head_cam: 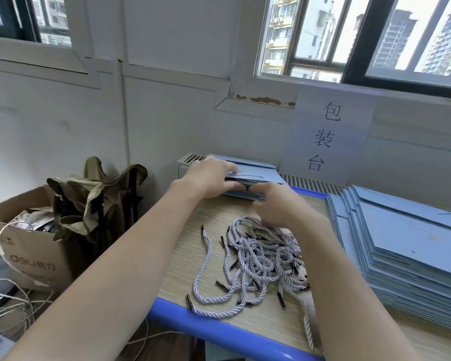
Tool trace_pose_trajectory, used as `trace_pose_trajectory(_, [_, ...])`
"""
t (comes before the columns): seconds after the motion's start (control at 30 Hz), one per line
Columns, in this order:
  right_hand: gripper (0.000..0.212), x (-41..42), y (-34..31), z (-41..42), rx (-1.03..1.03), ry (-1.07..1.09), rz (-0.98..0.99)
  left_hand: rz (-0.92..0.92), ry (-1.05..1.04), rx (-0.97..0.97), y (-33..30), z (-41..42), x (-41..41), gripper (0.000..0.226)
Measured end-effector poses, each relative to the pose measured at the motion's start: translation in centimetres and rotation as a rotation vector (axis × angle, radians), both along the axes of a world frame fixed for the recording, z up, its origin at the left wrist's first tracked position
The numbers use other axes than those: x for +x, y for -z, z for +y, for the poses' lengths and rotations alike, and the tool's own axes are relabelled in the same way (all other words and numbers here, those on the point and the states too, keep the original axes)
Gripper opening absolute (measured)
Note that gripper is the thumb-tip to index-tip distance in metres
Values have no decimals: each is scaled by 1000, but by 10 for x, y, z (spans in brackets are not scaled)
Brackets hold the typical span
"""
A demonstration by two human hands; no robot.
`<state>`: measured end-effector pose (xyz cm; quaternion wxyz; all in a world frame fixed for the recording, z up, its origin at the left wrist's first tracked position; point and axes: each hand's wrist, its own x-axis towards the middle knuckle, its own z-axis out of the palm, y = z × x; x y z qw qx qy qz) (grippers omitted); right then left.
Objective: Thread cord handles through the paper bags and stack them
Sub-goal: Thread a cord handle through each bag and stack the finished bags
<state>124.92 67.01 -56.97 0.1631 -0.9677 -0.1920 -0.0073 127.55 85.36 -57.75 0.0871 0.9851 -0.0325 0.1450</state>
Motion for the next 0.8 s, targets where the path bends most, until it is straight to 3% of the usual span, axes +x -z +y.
trace_pose_trajectory(0.2, [20,-1,-25,-22,119,-26,37,64,95,-37,8,5,-4,66])
trace_pose_trajectory(0.27, [12,-4,-29,-29,54,-83,157,18,118,-86,7,4,-6,65])
trace_pose_trajectory(0.33, [19,-7,-27,-31,-71,-130,255,-61,152,-113,3,1,-8,61])
trace_pose_trajectory(0.47, [18,-10,-13,-31,-239,-192,110,-149,218,-92,-2,-9,-12,50])
trace_pose_trajectory(0.73, [12,-2,-22,-46,238,-35,-45,-215,313,-130,1,-29,-10,38])
trace_pose_trajectory(0.8, [9,5,-29,-47,279,45,-73,-237,344,-141,2,-39,-11,37])
